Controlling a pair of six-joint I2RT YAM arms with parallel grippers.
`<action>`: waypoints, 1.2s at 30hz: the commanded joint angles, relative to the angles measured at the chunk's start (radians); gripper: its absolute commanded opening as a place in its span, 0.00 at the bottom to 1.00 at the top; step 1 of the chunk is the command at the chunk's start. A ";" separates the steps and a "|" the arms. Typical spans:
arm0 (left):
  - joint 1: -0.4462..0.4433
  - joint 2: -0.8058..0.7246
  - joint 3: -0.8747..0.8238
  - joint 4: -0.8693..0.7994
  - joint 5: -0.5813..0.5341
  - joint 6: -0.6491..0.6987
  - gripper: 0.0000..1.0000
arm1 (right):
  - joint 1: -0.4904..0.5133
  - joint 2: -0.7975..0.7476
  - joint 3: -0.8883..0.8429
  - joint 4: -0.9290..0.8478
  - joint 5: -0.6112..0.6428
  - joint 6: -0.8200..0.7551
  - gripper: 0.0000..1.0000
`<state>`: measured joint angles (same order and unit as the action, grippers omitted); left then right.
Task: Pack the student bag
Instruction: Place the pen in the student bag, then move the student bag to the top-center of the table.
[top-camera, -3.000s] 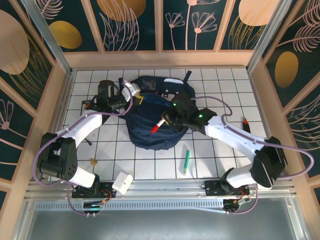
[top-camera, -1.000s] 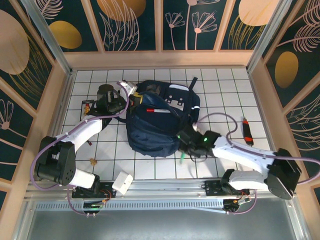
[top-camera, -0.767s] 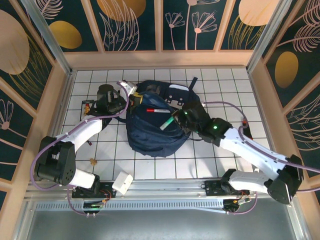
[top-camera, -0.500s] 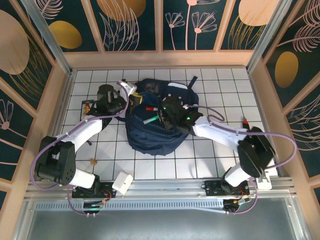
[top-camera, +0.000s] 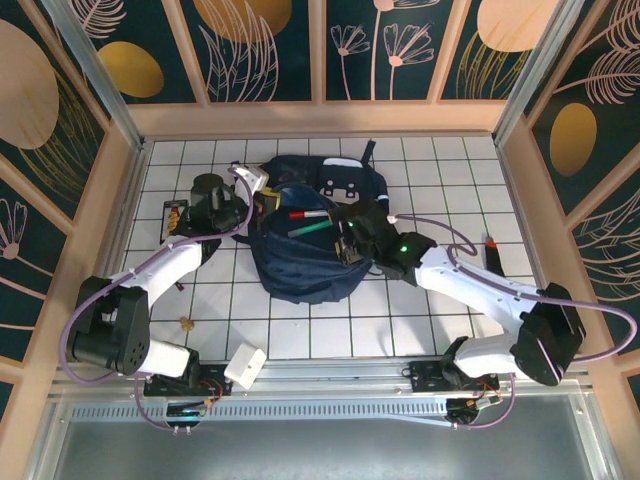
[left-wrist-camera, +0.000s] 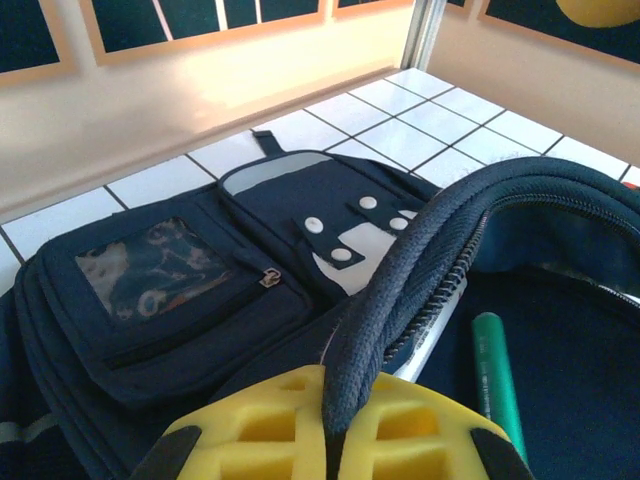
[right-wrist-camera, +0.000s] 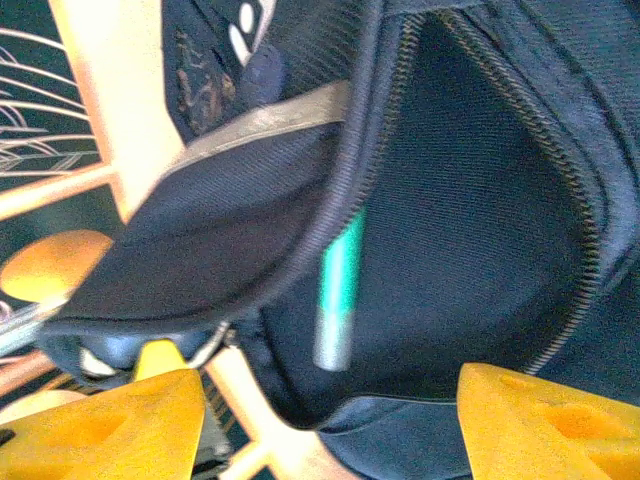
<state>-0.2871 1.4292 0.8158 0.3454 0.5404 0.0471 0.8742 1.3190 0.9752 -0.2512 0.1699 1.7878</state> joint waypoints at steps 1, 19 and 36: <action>-0.002 -0.008 -0.006 0.080 0.036 -0.056 0.00 | 0.039 0.019 -0.005 -0.092 0.080 -0.075 0.64; -0.002 0.017 -0.036 -0.038 0.115 0.325 0.00 | -0.058 0.188 0.402 -0.134 -0.202 -2.290 0.82; -0.003 -0.011 0.000 -0.063 0.090 0.275 0.00 | -0.320 0.369 0.403 0.064 0.013 -2.461 0.00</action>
<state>-0.3008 1.4368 0.7937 0.2802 0.6056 0.3748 0.6289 1.6680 1.3499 -0.3000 -0.0162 -0.6506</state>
